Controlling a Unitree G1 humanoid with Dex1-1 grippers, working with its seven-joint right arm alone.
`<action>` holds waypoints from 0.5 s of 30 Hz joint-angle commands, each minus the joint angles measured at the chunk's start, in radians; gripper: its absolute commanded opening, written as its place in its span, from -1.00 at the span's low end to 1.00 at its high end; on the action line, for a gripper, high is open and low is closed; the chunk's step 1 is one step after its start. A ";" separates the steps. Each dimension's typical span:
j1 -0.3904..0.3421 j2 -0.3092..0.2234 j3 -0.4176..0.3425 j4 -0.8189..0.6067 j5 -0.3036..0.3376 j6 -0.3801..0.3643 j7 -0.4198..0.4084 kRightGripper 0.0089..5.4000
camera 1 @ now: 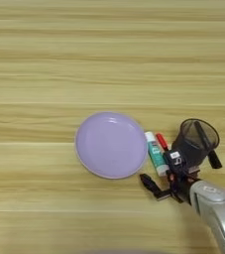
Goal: Move the objects on the table
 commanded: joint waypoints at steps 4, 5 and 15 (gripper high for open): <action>-0.051 -0.009 -0.013 -0.015 0.003 -0.039 -0.006 0.99; -0.052 -0.009 -0.013 -0.014 0.003 -0.039 -0.007 0.99; -0.069 -0.009 -0.015 0.019 -0.003 -0.049 -0.013 0.88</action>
